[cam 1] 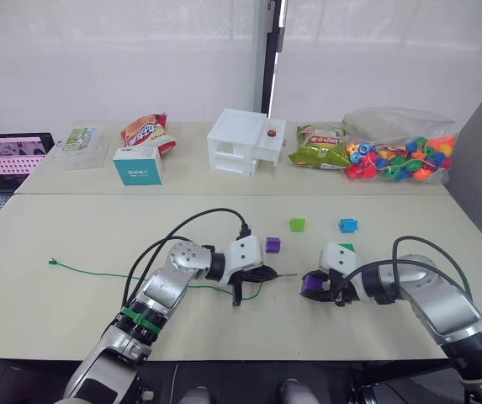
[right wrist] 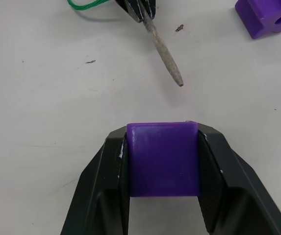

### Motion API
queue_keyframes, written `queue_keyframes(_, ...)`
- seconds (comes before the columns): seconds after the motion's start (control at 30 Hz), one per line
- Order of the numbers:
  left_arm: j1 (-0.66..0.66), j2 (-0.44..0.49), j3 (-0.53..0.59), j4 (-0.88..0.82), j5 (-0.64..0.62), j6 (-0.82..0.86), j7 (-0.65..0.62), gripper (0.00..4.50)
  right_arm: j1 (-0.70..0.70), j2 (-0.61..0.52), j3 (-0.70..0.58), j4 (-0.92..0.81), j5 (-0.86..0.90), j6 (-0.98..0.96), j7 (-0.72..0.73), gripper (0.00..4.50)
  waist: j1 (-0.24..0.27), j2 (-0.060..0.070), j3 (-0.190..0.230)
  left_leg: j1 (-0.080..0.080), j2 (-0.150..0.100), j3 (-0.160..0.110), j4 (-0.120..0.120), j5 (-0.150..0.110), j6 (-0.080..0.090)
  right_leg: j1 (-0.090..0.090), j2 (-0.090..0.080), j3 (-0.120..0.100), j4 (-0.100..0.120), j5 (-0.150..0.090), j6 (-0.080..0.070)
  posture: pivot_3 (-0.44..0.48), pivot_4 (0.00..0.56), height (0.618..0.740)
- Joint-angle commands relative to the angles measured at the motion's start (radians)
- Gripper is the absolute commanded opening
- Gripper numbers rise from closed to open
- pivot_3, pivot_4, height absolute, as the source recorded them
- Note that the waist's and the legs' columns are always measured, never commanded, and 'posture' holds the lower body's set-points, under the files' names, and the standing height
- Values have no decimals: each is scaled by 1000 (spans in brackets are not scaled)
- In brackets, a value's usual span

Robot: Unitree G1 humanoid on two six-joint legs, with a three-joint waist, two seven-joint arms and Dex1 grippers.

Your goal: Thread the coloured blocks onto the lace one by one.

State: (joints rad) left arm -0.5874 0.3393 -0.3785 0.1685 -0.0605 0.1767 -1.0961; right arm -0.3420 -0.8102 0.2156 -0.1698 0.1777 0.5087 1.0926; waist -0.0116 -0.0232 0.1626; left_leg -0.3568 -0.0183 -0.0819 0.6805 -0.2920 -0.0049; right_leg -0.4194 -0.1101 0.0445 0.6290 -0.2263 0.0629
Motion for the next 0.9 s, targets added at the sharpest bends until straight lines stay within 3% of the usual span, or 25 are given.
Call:
queue_keyframes(0.03,0,1,-17,-38,-5,1,-19,0,-6,-15,3,-16,-7,1,10,1191,0,0,0,0,0,0,0,0,0,0,0,0,0,0,0,0,150,740)
queue_keyframes(0.9,-13,-24,-48,-19,8,-12,-24,0,-7,-23,27,-46,-11,4,42,1191,-1,0,0,0,0,0,0,0,0,0,0,0,0,0,0,0,150,740)
